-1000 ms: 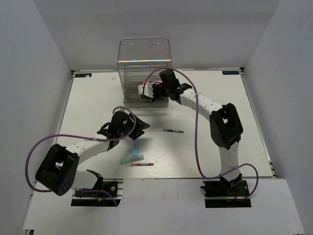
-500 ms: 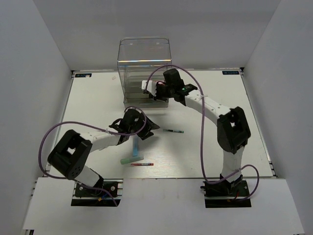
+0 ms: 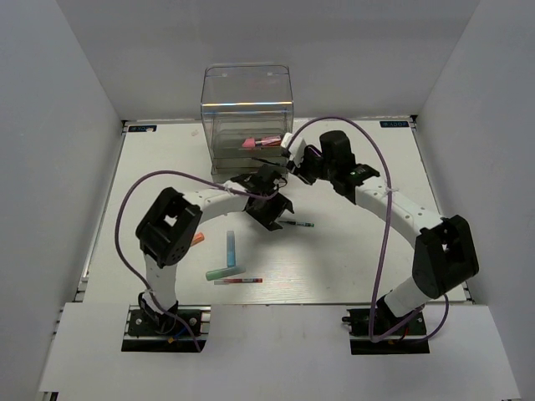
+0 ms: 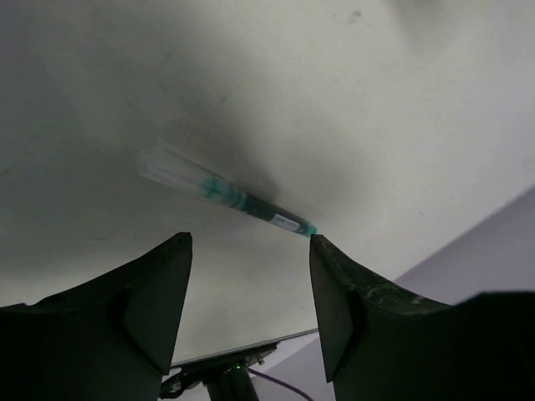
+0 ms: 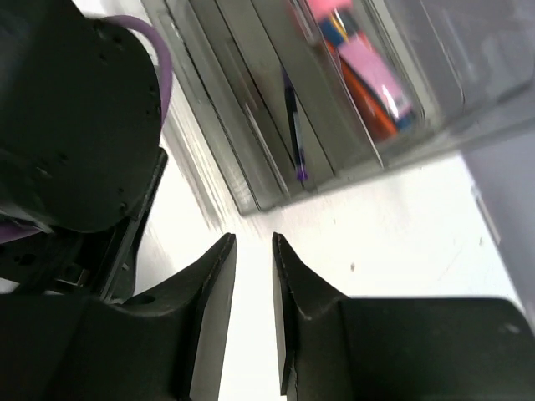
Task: Sort the stationery into containers
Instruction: Pick up the pen from the center of the board.
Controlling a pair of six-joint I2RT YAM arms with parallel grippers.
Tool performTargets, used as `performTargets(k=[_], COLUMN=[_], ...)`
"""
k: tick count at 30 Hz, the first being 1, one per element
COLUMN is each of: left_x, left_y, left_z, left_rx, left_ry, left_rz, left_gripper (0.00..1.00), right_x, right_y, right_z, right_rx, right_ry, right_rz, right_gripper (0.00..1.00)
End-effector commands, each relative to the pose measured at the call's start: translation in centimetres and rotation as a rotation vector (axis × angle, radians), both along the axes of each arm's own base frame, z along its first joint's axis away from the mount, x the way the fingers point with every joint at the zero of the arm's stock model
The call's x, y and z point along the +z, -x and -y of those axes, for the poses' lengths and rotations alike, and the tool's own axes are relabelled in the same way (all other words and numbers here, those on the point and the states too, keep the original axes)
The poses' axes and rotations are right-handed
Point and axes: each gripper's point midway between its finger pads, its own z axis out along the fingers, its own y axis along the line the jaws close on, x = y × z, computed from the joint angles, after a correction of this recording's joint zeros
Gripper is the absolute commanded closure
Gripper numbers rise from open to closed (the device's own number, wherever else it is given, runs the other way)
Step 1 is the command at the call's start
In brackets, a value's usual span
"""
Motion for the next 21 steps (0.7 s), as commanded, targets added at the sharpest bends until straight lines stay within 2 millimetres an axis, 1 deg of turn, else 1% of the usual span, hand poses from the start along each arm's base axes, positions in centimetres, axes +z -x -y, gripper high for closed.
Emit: performTargets(k=[1,3,4,6,7,8,9,10,11,12,13,14,15,16,17,18,19,20,21], left_x=[-0.7,-1.1,-1.8,-2.0,-2.9,-2.6,-3.0,-2.8,-2.9,-2.9,-2.9,-2.9,-3.0,-3.3,-3.1,-3.7,-3.2,-3.6,-3.6], left_y=[1.6,2.1,2.0,1.8,1.9,2.0,2.1,1.8,2.1,2.1,2.1,2.4,2.6,2.8,2.9,3.7,3.5,3.9,3.9], left_z=[-1.0,-0.6,-0.5,-0.3,-0.5,-0.3,-0.4,-0.1,-0.1,-0.1,-0.1,-0.6,-1.0,-1.2,-1.4,-1.6,-1.3,-1.6,-1.5], left_rx=[0.046,0.050,0.051,0.064,0.064,0.071,0.071,0.083,0.090,0.090,0.090,0.105,0.108,0.108,0.118,0.110,0.109,0.106,0.115], left_ry=[-0.113,-0.133,-0.152,-0.162,-0.177,-0.171,-0.178,-0.169,-0.183,-0.183,-0.183,-0.196,-0.206,-0.214,-0.211,-0.227,-0.213,-0.216,-0.215], left_rz=[-0.143,-0.188,-0.208,-0.225,-0.241,-0.252,-0.260,-0.257,-0.258,-0.258,-0.258,-0.265,-0.263,-0.271,-0.273,-0.285,-0.272,-0.288,-0.290], left_gripper=[0.32,0.30,0.30,0.30,0.30,0.31,0.33,0.34,0.38,0.47,0.52,0.57,0.66,0.70,0.73,0.79,0.81,0.84,0.85], right_x=[2.0,1.8,1.7,1.8,1.2,1.2,1.4,1.0,1.0,1.2,1.0,1.5,1.8,1.7,1.6,1.6,1.8,1.7,1.6], right_y=[-0.7,-0.6,-0.7,-0.5,-0.4,-0.3,-0.4,-0.2,-0.2,-0.1,0.1,-0.3,-0.3,0.0,-0.1,0.1,0.2,0.1,0.3], right_z=[1.4,2.1,2.7,2.9,3.2,3.3,3.7,4.0,4.2,4.4,4.5,4.8,4.9,4.8,5.2,5.2,5.2,5.4,5.3], right_rx=[-0.082,-0.099,-0.119,-0.121,-0.130,-0.129,-0.137,-0.144,-0.148,-0.149,-0.151,-0.160,-0.159,-0.155,-0.163,-0.158,-0.153,-0.157,-0.154], right_ry=[-0.071,-0.075,-0.079,-0.087,-0.086,-0.089,-0.093,-0.090,-0.091,-0.093,-0.092,-0.106,-0.113,-0.113,-0.113,-0.116,-0.123,-0.124,-0.127], right_rz=[0.027,0.017,0.006,0.004,-0.012,-0.017,-0.012,-0.022,-0.018,-0.016,-0.019,0.004,0.009,0.006,0.004,0.003,0.005,0.001,-0.001], right_gripper=[0.70,0.69,0.69,0.69,0.69,0.69,0.69,0.69,0.69,0.69,0.69,0.69,0.69,0.69,0.69,0.69,0.69,0.69,0.69])
